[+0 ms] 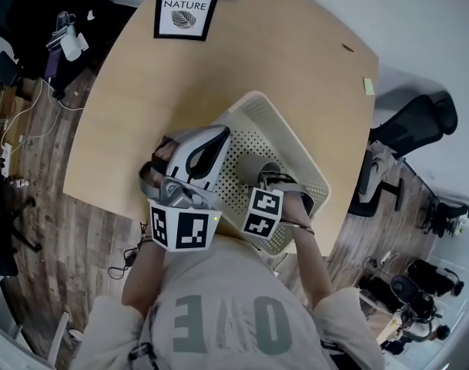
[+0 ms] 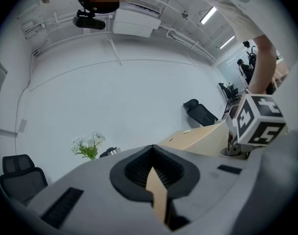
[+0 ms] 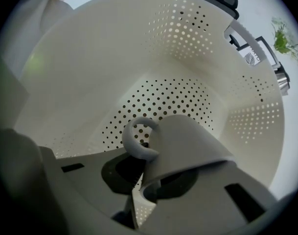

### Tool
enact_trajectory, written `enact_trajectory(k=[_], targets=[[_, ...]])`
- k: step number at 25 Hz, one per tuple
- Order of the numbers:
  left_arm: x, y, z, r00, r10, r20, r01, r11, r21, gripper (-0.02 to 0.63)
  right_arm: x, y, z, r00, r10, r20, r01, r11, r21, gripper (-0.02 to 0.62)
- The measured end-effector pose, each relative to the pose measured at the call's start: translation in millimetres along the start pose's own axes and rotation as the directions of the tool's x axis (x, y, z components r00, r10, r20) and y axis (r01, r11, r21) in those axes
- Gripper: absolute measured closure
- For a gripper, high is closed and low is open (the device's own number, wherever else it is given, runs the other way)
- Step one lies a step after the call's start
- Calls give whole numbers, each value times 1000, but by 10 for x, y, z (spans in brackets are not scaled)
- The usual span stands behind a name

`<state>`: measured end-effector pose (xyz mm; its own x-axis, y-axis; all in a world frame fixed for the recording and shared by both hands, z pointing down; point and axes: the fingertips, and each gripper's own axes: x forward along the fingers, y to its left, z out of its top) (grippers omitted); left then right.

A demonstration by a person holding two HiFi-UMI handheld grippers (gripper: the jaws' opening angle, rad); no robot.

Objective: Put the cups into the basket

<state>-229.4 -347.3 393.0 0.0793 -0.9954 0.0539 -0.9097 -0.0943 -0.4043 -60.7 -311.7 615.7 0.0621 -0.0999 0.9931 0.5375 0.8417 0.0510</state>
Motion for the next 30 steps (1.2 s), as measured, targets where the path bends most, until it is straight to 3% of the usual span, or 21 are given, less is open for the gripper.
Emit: enact_trajectory(k=[5,7,12,22,24,26,28,30], targets=[[33,-78,45,1000,-16,2,16,1000,6,600,-63,-5,54,997,12,79,-21,993,120,541],[27,-91,62,1000,-17,4,17,1000,7,600,-112,-12,93,994,14,110,-31,988,149,442],[-17,-115,132,1000,-20,13,20,1000,15,600,-295,-26,160,987,-15,162,-14,984,177,434],[-147,-52,333,999,-8,49,5,998,59,600,-1153,-240,209,936,-216,276,140,952,271,435],[-169,-64,457,998,-13,68,9,998,70,600,-1390,-300,204,908,-276,315,175,933,314,467],[-212,-48,642,996,-9,93,3,998,64,600,-1681,-383,192,862,-368,348,241,903,357,493],[-268,-5,858,993,4,115,-10,998,56,600,-2032,-474,197,787,-473,396,303,856,420,508],[-315,22,1074,991,9,133,-17,998,57,600,-2448,-547,204,672,-580,461,341,794,503,515]])
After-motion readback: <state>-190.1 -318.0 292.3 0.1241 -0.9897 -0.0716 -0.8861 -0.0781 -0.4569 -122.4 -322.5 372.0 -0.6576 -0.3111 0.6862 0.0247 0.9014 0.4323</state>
